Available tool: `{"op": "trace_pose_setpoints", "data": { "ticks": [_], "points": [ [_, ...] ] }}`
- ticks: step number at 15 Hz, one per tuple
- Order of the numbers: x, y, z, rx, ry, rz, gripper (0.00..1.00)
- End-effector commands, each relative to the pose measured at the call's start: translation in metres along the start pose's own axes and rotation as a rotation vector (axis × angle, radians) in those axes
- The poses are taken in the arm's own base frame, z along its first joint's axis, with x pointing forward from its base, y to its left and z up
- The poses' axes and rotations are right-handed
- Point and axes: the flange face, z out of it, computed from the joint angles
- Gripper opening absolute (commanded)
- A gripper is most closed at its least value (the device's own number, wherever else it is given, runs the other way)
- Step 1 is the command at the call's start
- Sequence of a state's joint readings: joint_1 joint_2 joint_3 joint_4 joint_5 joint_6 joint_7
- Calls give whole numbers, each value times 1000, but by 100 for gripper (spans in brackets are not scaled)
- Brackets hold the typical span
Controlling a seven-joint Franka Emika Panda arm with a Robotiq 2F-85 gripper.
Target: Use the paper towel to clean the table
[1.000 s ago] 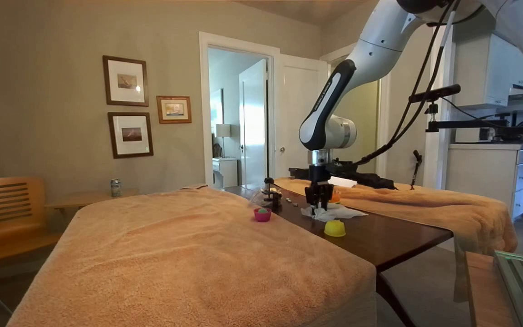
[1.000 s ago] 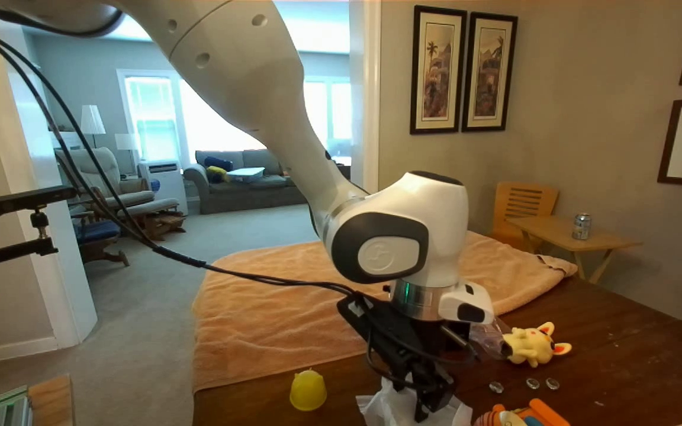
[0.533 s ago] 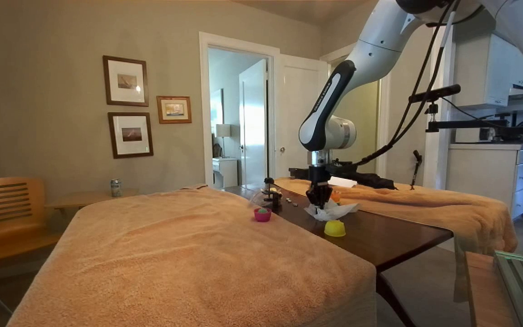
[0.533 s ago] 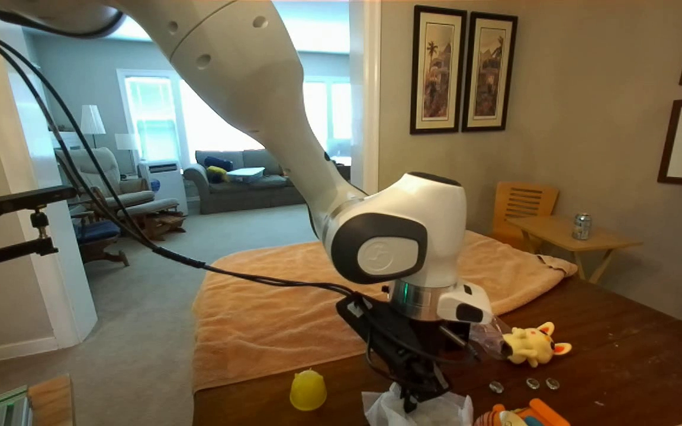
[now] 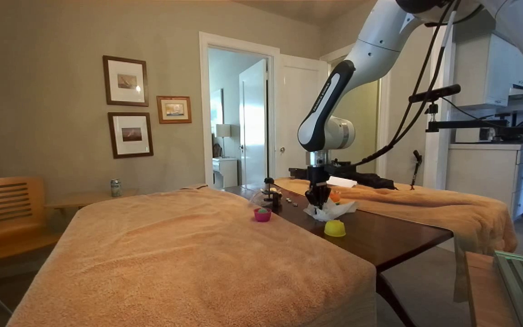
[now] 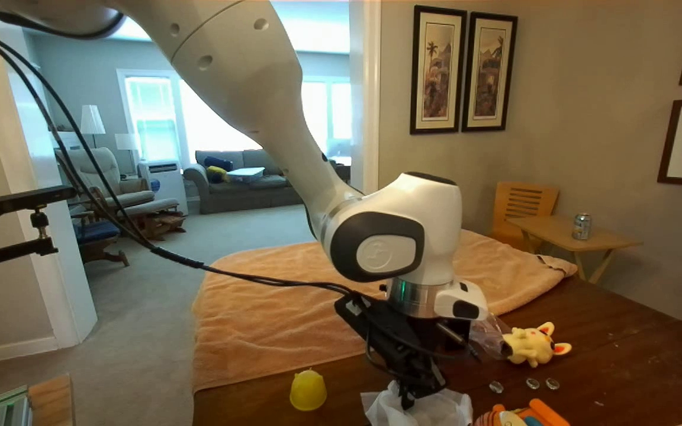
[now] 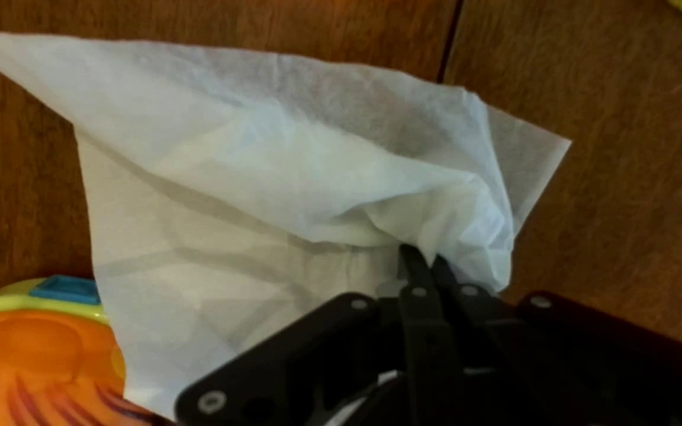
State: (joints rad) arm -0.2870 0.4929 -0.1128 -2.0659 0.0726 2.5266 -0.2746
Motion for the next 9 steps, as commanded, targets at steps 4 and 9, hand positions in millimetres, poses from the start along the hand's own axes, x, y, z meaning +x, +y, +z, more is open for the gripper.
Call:
{"op": "trace_pose_setpoints", "data": {
  "ticks": [4, 9],
  "points": [
    [8, -39, 12, -16, -5, -95, 0],
    [14, -64, 14, -17, -4, -156, 0]
  ]
}}
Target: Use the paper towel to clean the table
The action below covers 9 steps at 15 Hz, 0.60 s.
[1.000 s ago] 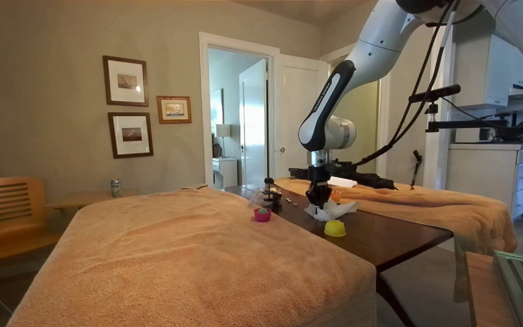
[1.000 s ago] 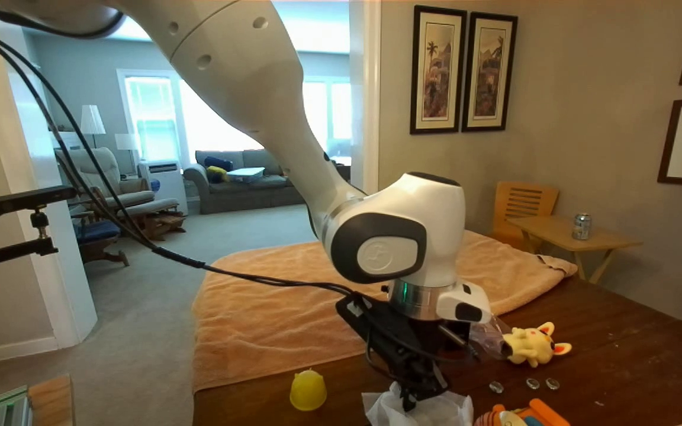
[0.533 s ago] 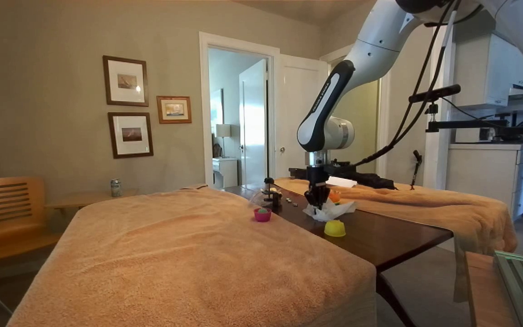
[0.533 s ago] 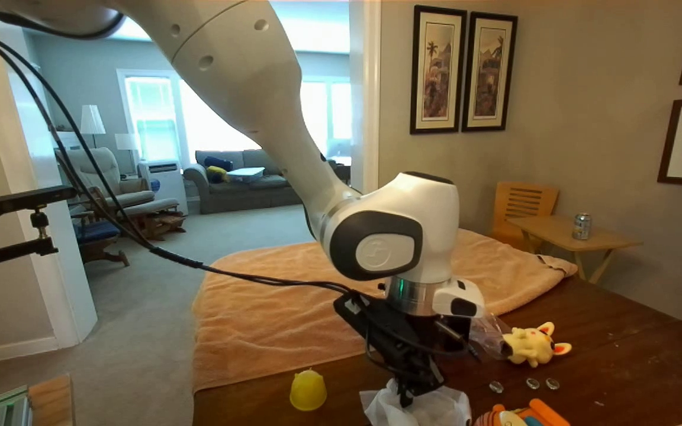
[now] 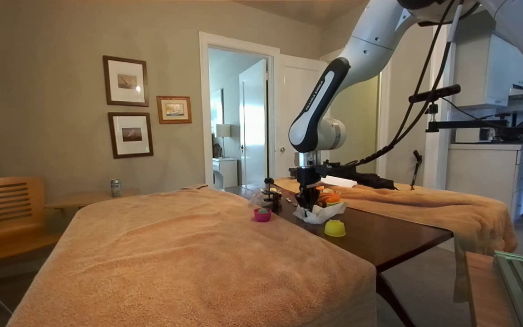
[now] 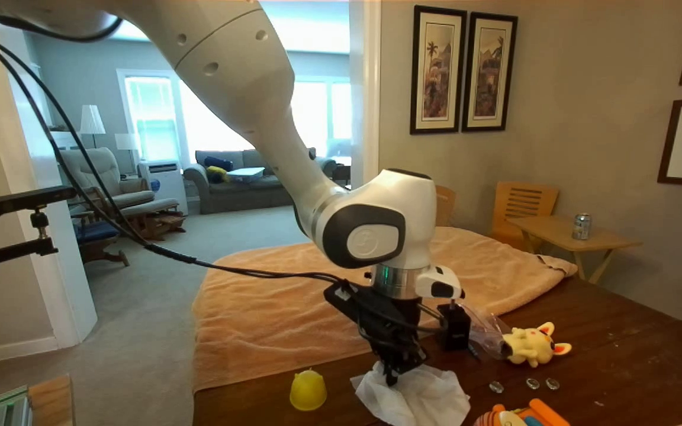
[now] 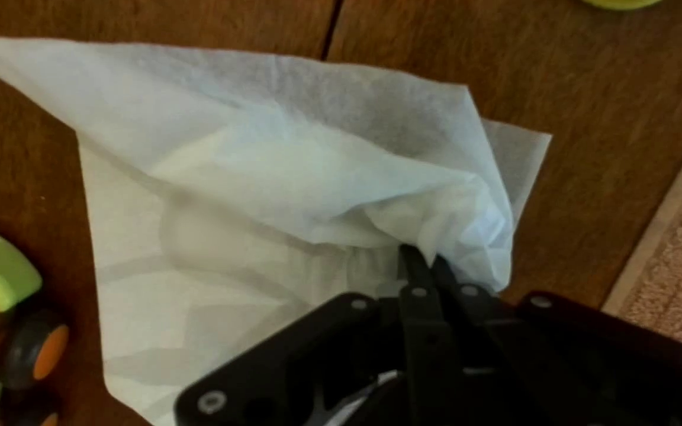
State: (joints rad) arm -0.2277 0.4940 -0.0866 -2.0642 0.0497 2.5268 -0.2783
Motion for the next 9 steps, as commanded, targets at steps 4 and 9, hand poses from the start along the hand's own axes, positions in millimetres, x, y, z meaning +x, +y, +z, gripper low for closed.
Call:
{"op": "trace_pose_setpoints", "data": {
  "ticks": [4, 9],
  "points": [
    [11, -31, 13, -20, 2, -91, 0],
    [13, -39, 14, -24, 0, -111, 0]
  ]
}}
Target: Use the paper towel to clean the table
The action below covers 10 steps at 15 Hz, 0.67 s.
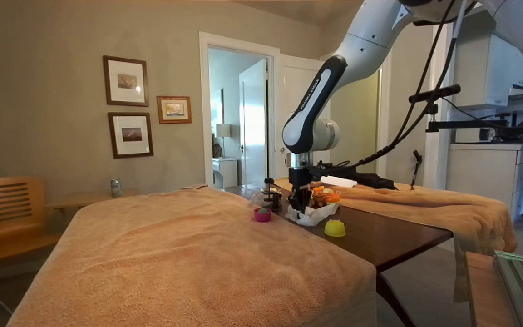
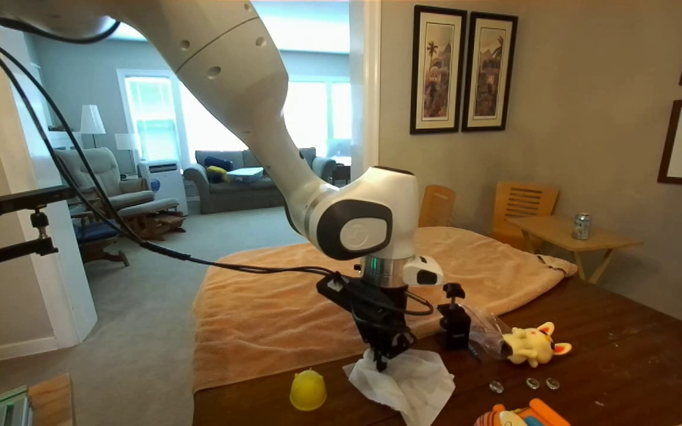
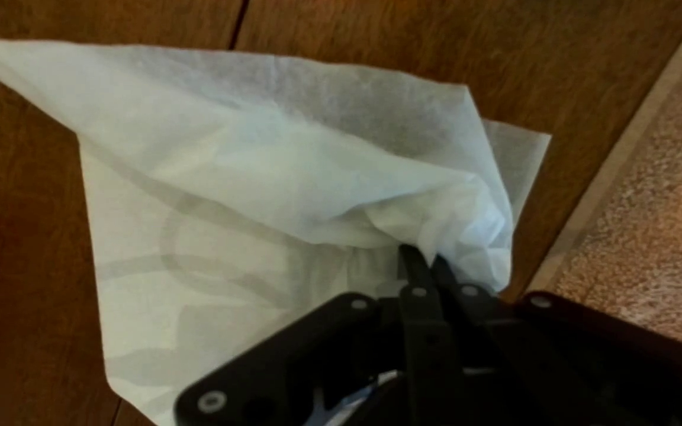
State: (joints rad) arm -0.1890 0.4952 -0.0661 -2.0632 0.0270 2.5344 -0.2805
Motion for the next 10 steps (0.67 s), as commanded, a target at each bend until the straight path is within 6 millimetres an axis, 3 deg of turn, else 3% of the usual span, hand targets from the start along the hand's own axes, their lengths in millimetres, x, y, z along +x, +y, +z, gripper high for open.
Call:
{"op": "trace_pose_setpoints", "data": {
  "ticks": [1, 10],
  "points": [
    [4, -3, 15, -21, -9, -33, 0],
    [-18, 36, 16, -33, -21, 40, 0]
  ]
}}
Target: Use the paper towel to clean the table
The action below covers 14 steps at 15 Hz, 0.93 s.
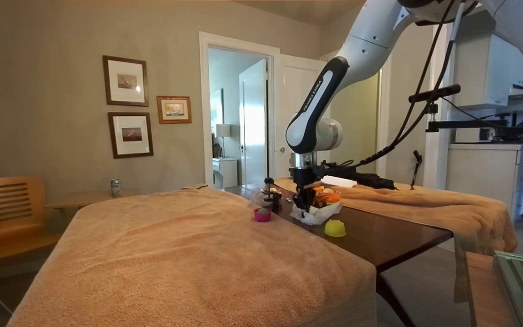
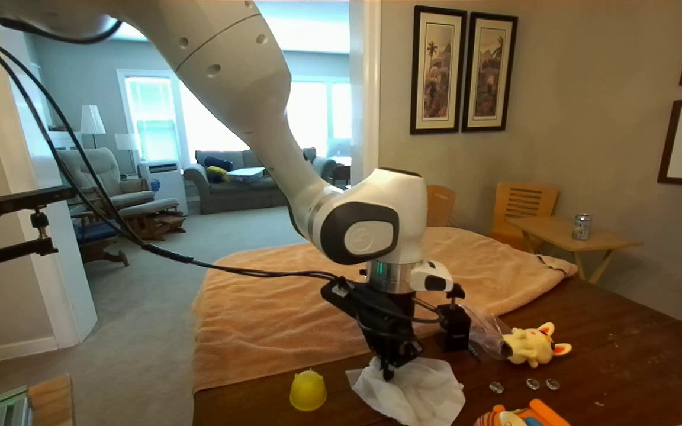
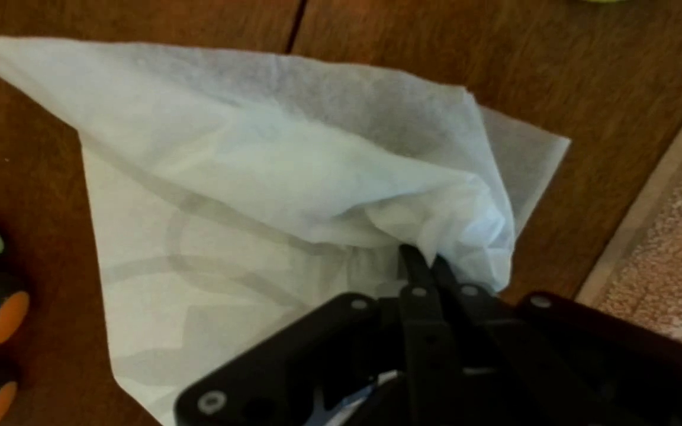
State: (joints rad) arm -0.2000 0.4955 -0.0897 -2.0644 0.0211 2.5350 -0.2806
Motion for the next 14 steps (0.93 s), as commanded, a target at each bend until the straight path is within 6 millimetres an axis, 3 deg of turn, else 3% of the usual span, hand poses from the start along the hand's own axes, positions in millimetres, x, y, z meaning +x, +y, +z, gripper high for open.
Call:
{"op": "trace_pose_setpoints", "data": {
  "ticks": [1, 8, 14],
  "points": [
    [-15, 24, 16, -24, -20, 24, 0],
    [-31, 61, 12, -52, -34, 88, 0],
    [-38, 72, 14, -69, -47, 103, 0]
  ]
}}
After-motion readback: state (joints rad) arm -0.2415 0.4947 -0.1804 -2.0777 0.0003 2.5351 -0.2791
